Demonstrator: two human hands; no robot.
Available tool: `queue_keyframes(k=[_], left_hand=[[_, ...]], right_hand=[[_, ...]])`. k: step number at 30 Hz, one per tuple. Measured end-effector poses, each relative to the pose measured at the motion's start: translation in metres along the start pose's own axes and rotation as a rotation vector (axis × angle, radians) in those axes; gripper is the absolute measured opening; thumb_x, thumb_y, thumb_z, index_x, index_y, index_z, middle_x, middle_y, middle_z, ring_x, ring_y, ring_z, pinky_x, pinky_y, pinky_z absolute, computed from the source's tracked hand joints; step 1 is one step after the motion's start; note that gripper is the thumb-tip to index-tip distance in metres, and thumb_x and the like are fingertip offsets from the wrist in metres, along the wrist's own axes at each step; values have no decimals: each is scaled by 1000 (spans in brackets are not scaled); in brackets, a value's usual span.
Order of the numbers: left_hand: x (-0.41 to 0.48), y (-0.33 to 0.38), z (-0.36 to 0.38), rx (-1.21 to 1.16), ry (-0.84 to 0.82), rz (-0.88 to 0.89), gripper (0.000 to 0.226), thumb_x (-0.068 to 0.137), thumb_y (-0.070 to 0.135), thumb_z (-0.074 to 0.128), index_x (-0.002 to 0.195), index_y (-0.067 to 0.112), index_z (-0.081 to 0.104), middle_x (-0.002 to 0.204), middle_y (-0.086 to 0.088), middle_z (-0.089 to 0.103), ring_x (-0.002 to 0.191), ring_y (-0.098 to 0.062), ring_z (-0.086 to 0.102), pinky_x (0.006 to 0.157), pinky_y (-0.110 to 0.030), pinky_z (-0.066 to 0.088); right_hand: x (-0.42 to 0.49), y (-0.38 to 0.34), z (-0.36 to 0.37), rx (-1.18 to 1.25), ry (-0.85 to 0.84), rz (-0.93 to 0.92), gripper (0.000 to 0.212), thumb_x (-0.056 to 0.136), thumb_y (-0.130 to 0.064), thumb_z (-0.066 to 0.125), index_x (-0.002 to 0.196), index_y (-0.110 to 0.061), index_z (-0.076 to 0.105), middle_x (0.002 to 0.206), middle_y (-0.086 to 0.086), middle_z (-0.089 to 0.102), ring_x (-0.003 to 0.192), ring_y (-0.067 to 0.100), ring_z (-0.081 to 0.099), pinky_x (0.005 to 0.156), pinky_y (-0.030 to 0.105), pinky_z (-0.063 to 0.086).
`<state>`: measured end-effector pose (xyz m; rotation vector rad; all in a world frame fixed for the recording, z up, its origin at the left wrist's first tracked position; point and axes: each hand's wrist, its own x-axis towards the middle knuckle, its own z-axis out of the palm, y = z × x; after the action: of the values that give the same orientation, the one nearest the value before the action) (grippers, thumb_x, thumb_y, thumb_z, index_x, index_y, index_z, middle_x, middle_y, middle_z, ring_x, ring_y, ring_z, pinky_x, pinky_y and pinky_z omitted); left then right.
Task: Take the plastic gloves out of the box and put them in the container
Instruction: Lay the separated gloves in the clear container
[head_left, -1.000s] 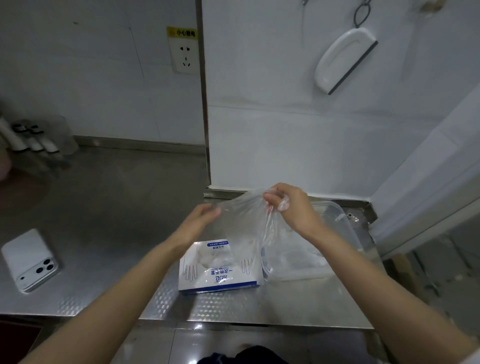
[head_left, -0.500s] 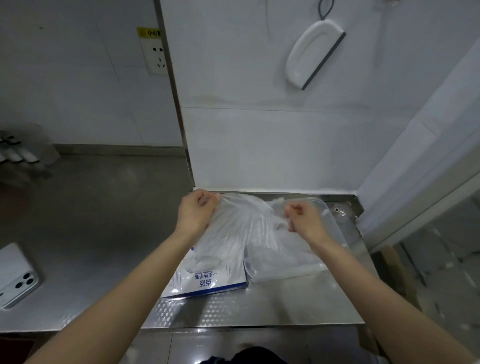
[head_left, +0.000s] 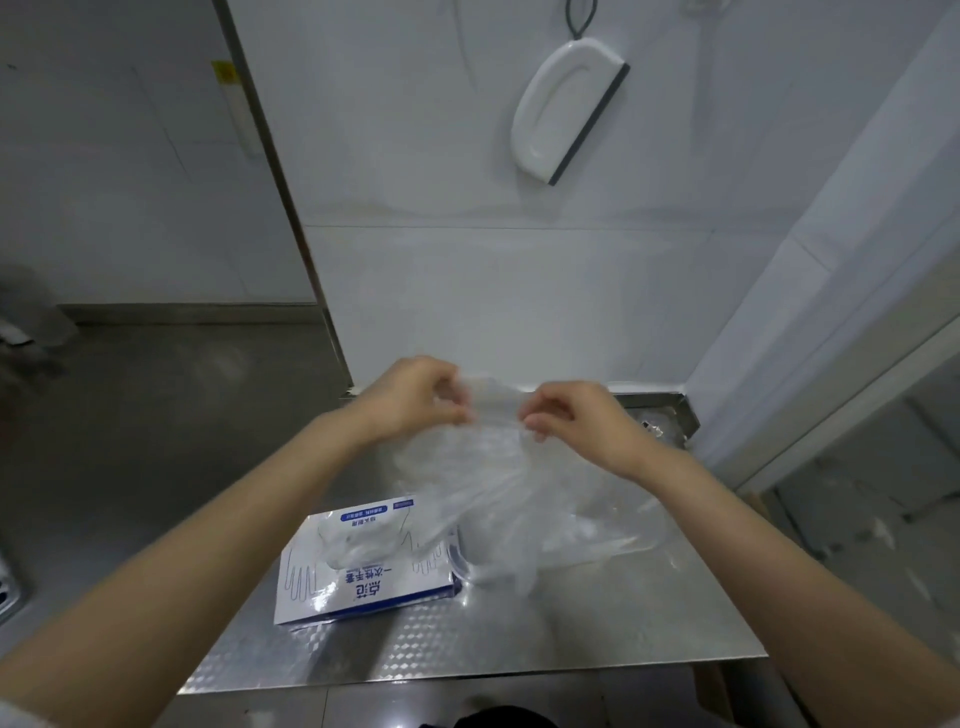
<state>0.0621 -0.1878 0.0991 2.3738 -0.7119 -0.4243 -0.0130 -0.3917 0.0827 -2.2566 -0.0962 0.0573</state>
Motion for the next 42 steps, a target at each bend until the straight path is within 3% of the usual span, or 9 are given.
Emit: queue_keyframes(k=[4, 8, 12, 16, 19, 24, 30, 36, 42], left_hand=[[8, 31, -7, 70, 506, 279, 14, 81, 11, 71, 76, 6, 58, 83, -4, 61, 82, -20, 54, 72, -29, 39], [-5, 39, 2, 127, 617, 558, 12, 74, 6, 68, 77, 10, 57, 97, -6, 61, 95, -17, 50, 82, -30, 36], [-14, 4, 43, 327, 387, 625, 23, 70, 5, 75, 75, 15, 55, 107, -5, 65, 104, -20, 56, 86, -32, 40], [-5, -17, 84, 555, 48, 543, 17, 70, 7, 78, 77, 15, 64, 123, -7, 64, 117, -26, 57, 99, -39, 45], [11, -20, 108, 765, -227, 392, 19, 88, 6, 57, 103, 12, 67, 142, -6, 45, 135, -27, 35, 113, -38, 24], [29, -34, 149, 1062, -561, 197, 29, 94, 14, 52, 123, 14, 59, 139, -9, 45, 129, -29, 37, 110, -41, 26], [37, -21, 164, 867, -345, 54, 38, 92, 5, 48, 130, 6, 48, 132, -14, 44, 119, -29, 46, 96, -37, 40], [33, -31, 187, 924, -532, -172, 62, 94, 19, 50, 145, 7, 16, 151, -21, 16, 127, -45, 39, 104, -49, 34], [30, -28, 181, 893, -572, -128, 61, 95, 17, 48, 146, 5, 16, 151, -23, 17, 128, -42, 39, 104, -45, 33]], right_hand=[[2, -10, -29, -150, 400, -200, 16, 89, 0, 57, 94, -9, 69, 87, -9, 65, 82, -1, 61, 76, 4, 39], [-23, -13, -37, -345, 641, -472, 29, 84, 14, 51, 99, -2, 69, 93, 4, 64, 93, 13, 56, 86, 8, 39], [-47, 28, -13, -471, 373, -449, 49, 72, 18, 52, 109, -11, 68, 99, 8, 64, 92, 19, 61, 80, 25, 47], [-50, 63, 15, -521, -118, -164, 68, 83, 14, 43, 137, -26, 46, 131, -2, 52, 119, 14, 51, 88, 11, 28], [-40, 87, 35, -492, -316, -31, 70, 85, 15, 40, 142, -26, 40, 146, -5, 40, 130, 10, 39, 99, 13, 29], [-18, 107, 50, -243, -573, 232, 45, 90, -17, 63, 133, -19, 52, 134, 2, 53, 114, 14, 53, 91, 19, 41], [1, 108, 60, -370, -436, 193, 34, 92, -14, 58, 126, -15, 58, 127, 7, 57, 113, 22, 56, 93, 27, 41], [1, 128, 74, -607, -582, 278, 76, 80, -8, 70, 144, -18, 30, 138, 12, 30, 115, 31, 52, 97, 35, 43], [-1, 131, 69, -689, -581, 358, 85, 79, -19, 74, 146, -17, 21, 141, 12, 26, 117, 33, 51, 98, 38, 43]])
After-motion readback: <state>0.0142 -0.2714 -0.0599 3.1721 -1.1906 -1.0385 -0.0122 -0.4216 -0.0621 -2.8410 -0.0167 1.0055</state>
